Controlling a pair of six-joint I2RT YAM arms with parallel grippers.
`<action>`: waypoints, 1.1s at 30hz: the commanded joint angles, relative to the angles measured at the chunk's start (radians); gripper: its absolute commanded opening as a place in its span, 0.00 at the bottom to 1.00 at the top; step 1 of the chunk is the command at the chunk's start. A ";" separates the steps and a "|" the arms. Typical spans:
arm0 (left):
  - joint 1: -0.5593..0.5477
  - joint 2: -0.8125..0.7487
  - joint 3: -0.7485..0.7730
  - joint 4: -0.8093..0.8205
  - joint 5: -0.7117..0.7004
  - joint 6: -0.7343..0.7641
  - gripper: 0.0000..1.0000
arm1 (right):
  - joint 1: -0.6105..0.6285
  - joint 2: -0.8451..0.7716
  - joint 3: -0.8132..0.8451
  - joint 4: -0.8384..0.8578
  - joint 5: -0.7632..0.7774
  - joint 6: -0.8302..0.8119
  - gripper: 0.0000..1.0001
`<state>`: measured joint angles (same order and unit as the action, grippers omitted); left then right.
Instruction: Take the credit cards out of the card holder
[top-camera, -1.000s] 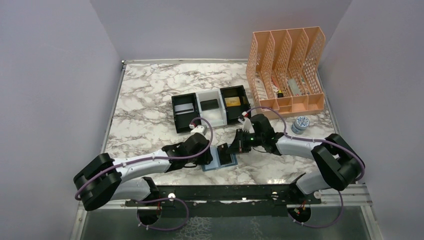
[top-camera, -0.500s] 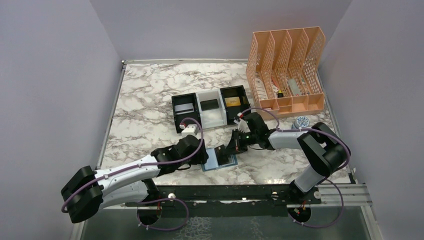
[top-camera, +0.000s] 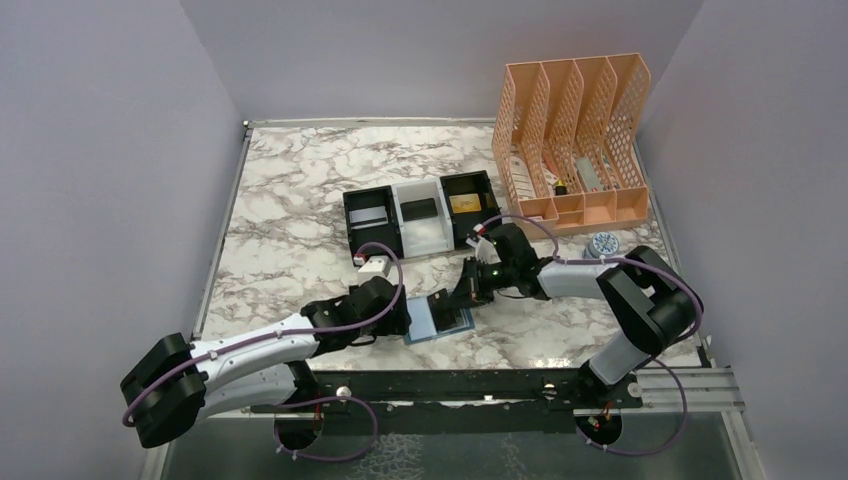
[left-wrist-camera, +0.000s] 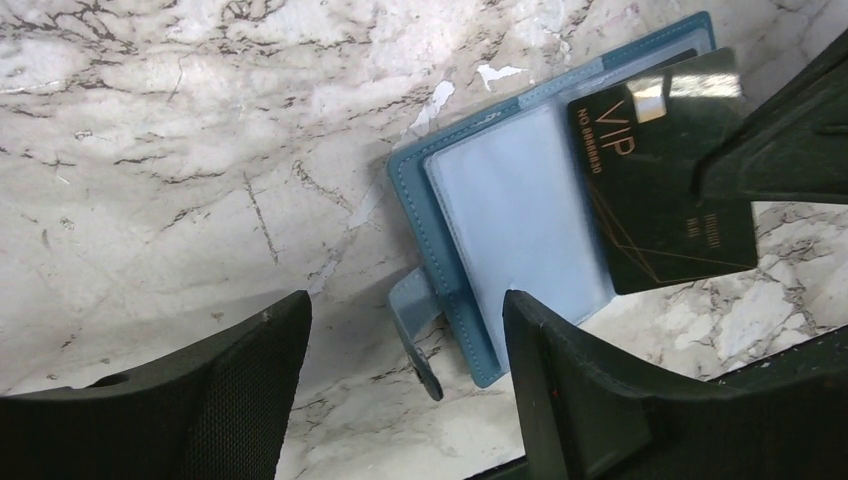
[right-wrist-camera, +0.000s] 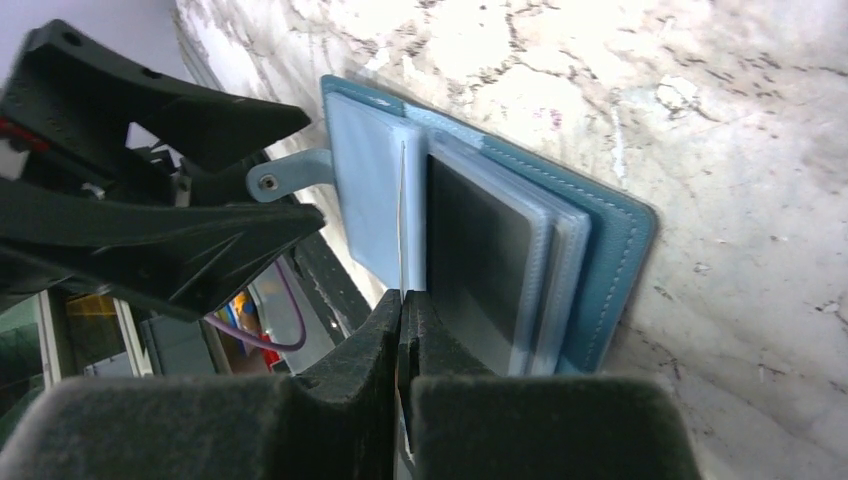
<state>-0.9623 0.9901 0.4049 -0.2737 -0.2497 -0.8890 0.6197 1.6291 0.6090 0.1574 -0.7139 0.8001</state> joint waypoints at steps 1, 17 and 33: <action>0.002 0.004 -0.028 0.041 0.001 -0.011 0.71 | 0.003 -0.081 0.024 0.027 -0.005 -0.003 0.01; 0.009 0.086 -0.005 0.102 0.012 0.020 0.07 | 0.003 -0.369 -0.036 0.040 0.344 -0.112 0.01; 0.111 0.082 0.025 0.100 -0.009 0.081 0.49 | 0.003 -0.439 0.017 0.173 0.412 -0.615 0.01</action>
<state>-0.8612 1.1297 0.4339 -0.1684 -0.2558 -0.8303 0.6197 1.1969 0.5968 0.2344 -0.3107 0.3561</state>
